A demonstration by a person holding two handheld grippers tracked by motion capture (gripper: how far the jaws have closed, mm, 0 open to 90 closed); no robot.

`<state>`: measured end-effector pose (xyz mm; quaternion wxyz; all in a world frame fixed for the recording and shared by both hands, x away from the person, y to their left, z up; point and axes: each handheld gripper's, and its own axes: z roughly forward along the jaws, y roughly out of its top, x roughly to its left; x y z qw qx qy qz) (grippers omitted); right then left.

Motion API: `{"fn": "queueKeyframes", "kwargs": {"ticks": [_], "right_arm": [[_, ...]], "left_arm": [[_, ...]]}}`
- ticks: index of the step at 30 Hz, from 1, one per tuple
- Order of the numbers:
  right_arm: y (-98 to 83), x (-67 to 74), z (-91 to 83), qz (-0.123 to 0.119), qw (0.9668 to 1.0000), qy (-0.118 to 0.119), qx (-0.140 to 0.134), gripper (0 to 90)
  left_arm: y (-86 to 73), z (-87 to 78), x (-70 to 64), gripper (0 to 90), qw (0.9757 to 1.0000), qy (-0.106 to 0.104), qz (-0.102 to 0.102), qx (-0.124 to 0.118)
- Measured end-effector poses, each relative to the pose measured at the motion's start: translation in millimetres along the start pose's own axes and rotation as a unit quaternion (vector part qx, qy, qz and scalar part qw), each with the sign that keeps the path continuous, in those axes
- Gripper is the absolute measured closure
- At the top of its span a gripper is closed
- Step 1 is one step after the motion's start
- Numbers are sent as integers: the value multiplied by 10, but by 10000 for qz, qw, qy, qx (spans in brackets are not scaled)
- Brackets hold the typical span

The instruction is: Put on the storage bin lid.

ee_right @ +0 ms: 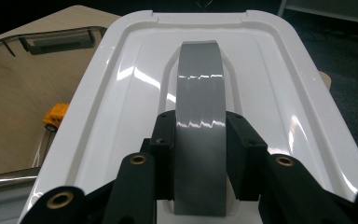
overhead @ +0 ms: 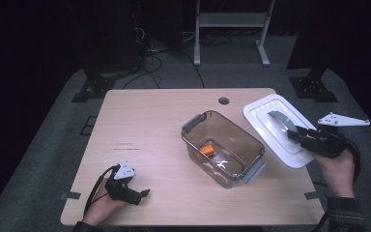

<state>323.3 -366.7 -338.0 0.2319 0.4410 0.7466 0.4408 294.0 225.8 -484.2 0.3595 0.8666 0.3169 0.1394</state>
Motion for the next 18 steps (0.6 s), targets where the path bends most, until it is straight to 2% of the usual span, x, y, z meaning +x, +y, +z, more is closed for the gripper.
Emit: {"fn": "queueKeyframes", "kwargs": {"ticks": [18], "right_arm": [[126,220,88,-91,9998,188,-7,664]], "left_arm": [[1,1,2,0,10000,-7,10,2]]}}
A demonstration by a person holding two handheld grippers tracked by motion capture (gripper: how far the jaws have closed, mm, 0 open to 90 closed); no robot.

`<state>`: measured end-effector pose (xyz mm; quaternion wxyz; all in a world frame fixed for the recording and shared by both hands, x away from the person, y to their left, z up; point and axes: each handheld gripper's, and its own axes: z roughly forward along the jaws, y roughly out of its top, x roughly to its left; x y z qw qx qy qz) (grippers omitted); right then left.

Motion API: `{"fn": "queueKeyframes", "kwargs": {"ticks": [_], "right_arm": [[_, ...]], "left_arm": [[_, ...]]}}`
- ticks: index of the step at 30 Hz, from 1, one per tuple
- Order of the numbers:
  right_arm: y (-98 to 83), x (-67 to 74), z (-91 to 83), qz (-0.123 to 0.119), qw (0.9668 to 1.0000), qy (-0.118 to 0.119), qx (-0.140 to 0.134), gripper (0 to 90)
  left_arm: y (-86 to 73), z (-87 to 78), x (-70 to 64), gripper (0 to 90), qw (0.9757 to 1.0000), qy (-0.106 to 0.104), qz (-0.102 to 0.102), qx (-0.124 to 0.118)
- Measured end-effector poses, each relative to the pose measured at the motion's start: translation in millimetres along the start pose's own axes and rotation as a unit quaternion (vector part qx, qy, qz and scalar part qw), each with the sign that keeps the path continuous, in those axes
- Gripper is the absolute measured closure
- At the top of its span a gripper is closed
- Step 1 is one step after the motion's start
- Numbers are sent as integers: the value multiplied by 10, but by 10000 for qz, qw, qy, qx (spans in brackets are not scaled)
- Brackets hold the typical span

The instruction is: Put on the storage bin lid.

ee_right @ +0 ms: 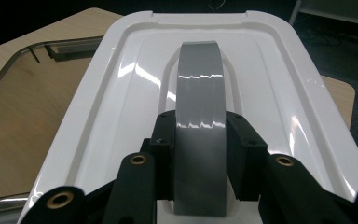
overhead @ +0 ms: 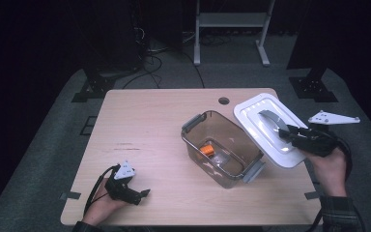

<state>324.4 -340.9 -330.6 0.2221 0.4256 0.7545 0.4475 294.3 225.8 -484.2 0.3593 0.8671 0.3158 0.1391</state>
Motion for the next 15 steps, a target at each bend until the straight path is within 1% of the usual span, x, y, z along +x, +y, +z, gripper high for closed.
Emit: {"fn": "queueKeyframes", "kwargs": {"ticks": [9,15], "right_arm": [[69,95,93,-61,9999,116,-8,664],[122,169,169,-89,9997,238,-17,664]], "left_arm": [[0,0,0,0,10000,-1,1,-1],[1,-1,0,0,10000,-4,2,7]]}}
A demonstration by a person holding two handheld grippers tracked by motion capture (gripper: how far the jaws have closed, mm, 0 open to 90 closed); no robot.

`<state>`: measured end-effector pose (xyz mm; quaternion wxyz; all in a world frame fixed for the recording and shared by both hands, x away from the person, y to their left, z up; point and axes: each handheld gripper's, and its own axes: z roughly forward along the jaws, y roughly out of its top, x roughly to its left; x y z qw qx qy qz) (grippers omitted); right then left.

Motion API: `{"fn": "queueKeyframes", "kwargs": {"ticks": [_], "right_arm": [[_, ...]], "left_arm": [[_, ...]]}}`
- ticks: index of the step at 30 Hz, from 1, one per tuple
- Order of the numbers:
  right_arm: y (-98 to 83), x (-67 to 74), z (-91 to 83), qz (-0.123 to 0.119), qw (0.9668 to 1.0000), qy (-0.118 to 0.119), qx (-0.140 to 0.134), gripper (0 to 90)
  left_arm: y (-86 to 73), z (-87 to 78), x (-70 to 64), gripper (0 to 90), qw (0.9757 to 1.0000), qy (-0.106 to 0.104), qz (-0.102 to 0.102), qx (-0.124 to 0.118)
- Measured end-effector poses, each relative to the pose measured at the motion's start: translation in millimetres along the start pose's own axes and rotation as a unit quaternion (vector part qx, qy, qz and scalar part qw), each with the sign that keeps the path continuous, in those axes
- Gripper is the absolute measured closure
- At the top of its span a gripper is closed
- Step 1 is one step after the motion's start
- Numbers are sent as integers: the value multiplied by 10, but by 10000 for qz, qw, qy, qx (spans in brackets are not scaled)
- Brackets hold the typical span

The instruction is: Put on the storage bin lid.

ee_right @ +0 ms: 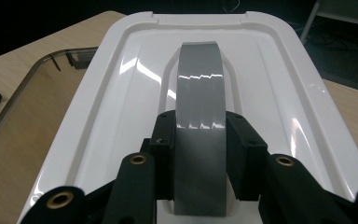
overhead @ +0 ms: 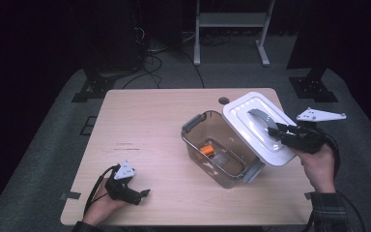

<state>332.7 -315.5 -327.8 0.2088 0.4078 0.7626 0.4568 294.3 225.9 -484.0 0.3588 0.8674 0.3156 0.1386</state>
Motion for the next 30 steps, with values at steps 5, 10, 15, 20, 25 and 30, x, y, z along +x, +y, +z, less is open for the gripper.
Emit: {"fn": "queueKeyframes", "kwargs": {"ticks": [5,10,15,20,25,30], "right_arm": [[43,55,61,-27,10000,76,-15,664],[80,106,113,-69,9999,144,-19,664],[111,160,167,-79,9998,196,-17,664],[131,214,229,-120,9996,268,11,664],[155,263,286,-149,9994,325,24,664],[174,309,342,-188,9991,370,43,664]], "left_arm": [[0,1,0,0,10000,2,0,-2],[0,0,0,0,10000,1,0,-1],[0,0,0,0,10000,-1,-2,0],[0,1,-2,0,10000,0,-13,-12],[0,1,-2,0,10000,0,-12,-9],[0,1,-1,0,10000,0,-11,-9]]}}
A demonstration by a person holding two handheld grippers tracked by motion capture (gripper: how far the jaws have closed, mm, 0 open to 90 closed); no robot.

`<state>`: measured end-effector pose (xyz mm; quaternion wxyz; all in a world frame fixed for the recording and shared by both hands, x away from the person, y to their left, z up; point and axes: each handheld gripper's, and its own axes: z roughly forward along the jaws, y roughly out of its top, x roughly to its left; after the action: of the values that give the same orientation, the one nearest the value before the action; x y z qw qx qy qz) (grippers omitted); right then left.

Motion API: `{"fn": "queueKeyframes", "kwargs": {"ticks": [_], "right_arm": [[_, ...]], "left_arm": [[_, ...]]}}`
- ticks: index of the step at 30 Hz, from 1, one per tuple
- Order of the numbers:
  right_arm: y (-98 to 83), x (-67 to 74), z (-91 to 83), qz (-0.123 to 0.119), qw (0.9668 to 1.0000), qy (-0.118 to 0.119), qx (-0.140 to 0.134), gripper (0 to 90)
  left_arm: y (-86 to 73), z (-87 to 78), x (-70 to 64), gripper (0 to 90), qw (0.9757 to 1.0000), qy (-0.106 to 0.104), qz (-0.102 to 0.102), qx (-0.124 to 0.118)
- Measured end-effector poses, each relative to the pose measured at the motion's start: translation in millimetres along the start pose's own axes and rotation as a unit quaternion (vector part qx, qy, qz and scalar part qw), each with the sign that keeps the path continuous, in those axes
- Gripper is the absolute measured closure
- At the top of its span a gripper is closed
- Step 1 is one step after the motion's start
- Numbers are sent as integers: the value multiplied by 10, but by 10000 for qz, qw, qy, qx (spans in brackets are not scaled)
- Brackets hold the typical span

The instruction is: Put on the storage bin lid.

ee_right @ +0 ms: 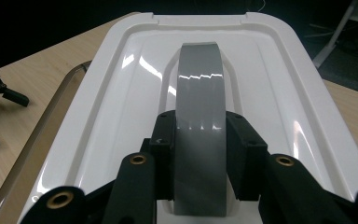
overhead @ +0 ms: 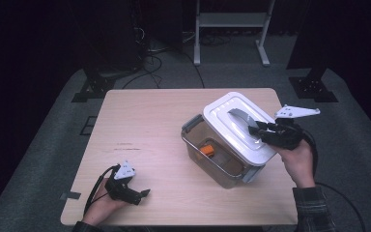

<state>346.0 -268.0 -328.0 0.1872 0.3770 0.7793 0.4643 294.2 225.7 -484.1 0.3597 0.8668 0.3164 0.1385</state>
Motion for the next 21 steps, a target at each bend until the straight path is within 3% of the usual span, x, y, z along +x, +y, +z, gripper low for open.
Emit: {"fn": "queueKeyframes", "kwargs": {"ticks": [21], "right_arm": [[12,231,305,-172,9992,252,271,664]], "left_arm": [[0,0,0,0,10000,0,-2,1]]}}
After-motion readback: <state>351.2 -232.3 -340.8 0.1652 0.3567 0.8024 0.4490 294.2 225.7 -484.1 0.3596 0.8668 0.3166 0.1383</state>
